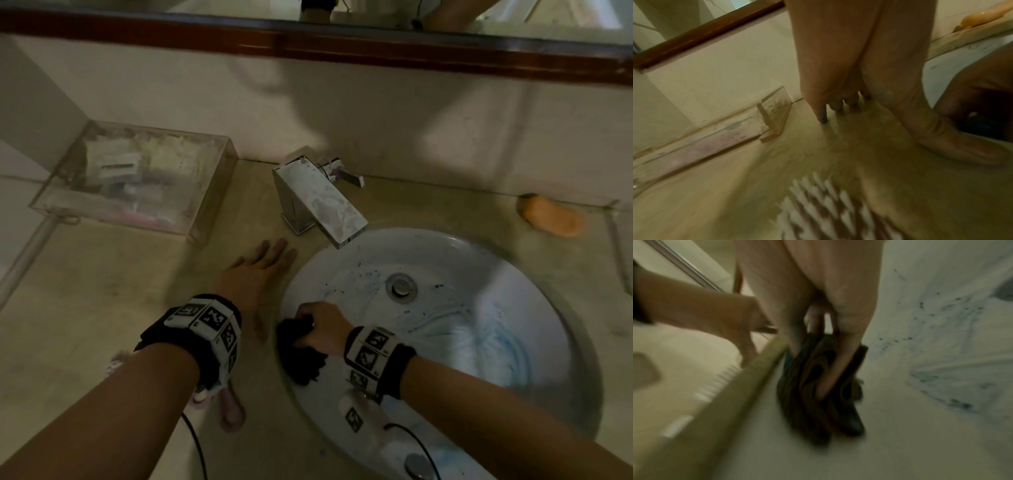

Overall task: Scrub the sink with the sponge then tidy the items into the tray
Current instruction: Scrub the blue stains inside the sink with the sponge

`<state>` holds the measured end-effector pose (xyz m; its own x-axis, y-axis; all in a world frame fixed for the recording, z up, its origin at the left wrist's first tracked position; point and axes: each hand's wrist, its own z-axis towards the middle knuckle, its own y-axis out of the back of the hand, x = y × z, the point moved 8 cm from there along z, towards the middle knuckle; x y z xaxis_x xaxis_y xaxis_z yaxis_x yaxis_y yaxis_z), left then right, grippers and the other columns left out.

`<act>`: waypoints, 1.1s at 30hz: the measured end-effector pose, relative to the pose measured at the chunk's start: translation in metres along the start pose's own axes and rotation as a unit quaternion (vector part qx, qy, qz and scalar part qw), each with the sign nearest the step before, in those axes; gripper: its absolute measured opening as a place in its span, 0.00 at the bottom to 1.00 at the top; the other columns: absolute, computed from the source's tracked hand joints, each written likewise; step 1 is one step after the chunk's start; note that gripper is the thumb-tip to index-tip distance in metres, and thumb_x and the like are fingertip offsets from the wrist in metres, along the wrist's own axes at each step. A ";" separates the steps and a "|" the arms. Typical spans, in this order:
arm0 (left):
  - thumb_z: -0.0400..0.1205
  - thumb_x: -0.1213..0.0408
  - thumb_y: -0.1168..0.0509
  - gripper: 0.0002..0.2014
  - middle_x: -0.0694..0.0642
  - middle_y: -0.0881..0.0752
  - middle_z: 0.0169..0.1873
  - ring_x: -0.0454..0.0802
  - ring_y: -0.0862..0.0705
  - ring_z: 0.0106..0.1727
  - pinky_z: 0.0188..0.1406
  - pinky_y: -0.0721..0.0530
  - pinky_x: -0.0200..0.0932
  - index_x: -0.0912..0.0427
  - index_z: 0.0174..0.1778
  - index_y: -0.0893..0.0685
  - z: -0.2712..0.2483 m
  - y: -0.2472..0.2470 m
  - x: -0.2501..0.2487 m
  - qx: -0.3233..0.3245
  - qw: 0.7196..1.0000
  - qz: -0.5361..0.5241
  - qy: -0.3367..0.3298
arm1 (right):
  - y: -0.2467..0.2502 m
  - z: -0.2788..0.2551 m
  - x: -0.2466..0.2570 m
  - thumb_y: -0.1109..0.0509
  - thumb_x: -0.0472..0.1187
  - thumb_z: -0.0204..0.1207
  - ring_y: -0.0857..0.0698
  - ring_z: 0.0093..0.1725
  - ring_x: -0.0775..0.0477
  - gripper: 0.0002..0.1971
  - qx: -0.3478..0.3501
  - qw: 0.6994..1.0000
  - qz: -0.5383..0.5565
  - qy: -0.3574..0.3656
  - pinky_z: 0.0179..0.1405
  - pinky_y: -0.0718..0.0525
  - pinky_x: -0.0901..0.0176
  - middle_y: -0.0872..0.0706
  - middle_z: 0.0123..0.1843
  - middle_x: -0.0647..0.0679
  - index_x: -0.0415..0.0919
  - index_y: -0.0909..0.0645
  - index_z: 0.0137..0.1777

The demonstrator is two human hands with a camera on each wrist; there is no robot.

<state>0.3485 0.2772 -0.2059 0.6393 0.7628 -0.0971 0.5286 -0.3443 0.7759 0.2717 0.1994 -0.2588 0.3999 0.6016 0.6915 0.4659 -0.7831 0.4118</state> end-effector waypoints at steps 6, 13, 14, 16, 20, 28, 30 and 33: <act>0.55 0.50 0.16 0.74 0.45 0.70 0.82 0.51 0.64 0.85 0.86 0.48 0.54 0.44 0.80 0.70 0.000 -0.001 0.000 -0.008 1.000 0.006 0.001 | 0.046 0.033 -0.035 0.34 0.34 0.77 0.20 0.66 0.36 0.15 -0.167 0.978 0.042 -0.116 0.61 0.23 0.52 0.18 0.65 0.34 0.33 0.20 0.63; 0.55 0.48 0.16 0.74 0.45 0.70 0.82 0.51 0.64 0.85 0.85 0.47 0.56 0.43 0.77 0.74 0.000 -0.001 0.000 -0.010 1.000 0.003 0.004 | 0.034 0.020 -0.018 0.27 0.38 0.74 0.21 0.66 0.37 0.19 -0.090 0.992 0.048 -0.073 0.58 0.24 0.56 0.18 0.65 0.35 0.32 0.20 0.63; 0.56 0.49 0.16 0.73 0.45 0.70 0.82 0.52 0.64 0.85 0.86 0.48 0.56 0.44 0.79 0.72 0.000 0.000 -0.001 -0.010 1.000 0.003 0.005 | 0.026 0.016 -0.013 0.27 0.38 0.73 0.19 0.64 0.37 0.18 -0.076 0.994 0.043 -0.061 0.52 0.25 0.59 0.17 0.64 0.35 0.32 0.20 0.61; 0.57 0.50 0.16 0.72 0.46 0.70 0.82 0.52 0.64 0.85 0.86 0.48 0.56 0.45 0.80 0.69 -0.001 0.001 -0.002 -0.012 1.000 0.002 0.005 | 0.018 0.017 -0.012 0.28 0.34 0.73 0.18 0.62 0.37 0.16 -0.082 0.994 0.041 -0.060 0.46 0.28 0.61 0.17 0.62 0.34 0.32 0.20 0.60; 0.56 0.51 0.16 0.72 0.46 0.69 0.82 0.52 0.64 0.85 0.85 0.46 0.56 0.45 0.81 0.68 -0.001 0.000 -0.002 -0.006 1.000 -0.004 0.005 | 0.037 0.027 -0.024 0.37 0.30 0.78 0.20 0.63 0.41 0.08 -0.165 0.980 0.056 -0.100 0.57 0.24 0.54 0.18 0.61 0.34 0.33 0.18 0.53; 0.56 0.51 0.15 0.73 0.50 0.69 0.83 0.55 0.63 0.85 0.86 0.47 0.56 0.50 0.82 0.67 -0.004 0.004 -0.006 0.018 1.000 0.009 0.012 | 0.072 0.011 -0.023 0.33 0.39 0.77 0.20 0.65 0.36 0.16 -0.108 0.990 -0.028 -0.087 0.64 0.22 0.51 0.18 0.66 0.37 0.35 0.20 0.64; 0.62 0.54 0.18 0.67 0.53 0.67 0.83 0.56 0.61 0.85 0.85 0.48 0.52 0.54 0.83 0.64 -0.013 0.010 -0.019 0.007 1.000 -0.017 0.010 | 0.082 -0.011 -0.015 0.29 0.34 0.73 0.18 0.62 0.38 0.17 -0.087 0.994 -0.043 -0.043 0.60 0.20 0.53 0.16 0.62 0.37 0.36 0.20 0.62; 0.74 0.55 0.25 0.53 0.51 0.60 0.84 0.51 0.56 0.86 0.84 0.51 0.45 0.56 0.83 0.58 -0.027 0.017 -0.053 -0.035 0.986 -0.161 -0.024 | 0.102 -0.054 -0.007 0.24 0.31 0.68 0.19 0.48 0.44 0.15 -0.076 0.997 0.016 0.009 0.46 0.19 0.54 0.18 0.46 0.41 0.40 0.22 0.52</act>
<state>0.3083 0.2455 -0.1711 0.4722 0.7985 -0.3733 0.6693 -0.0492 0.7414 0.2742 0.1074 -0.1897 0.3989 0.5734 0.7156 0.3280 -0.8179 0.4727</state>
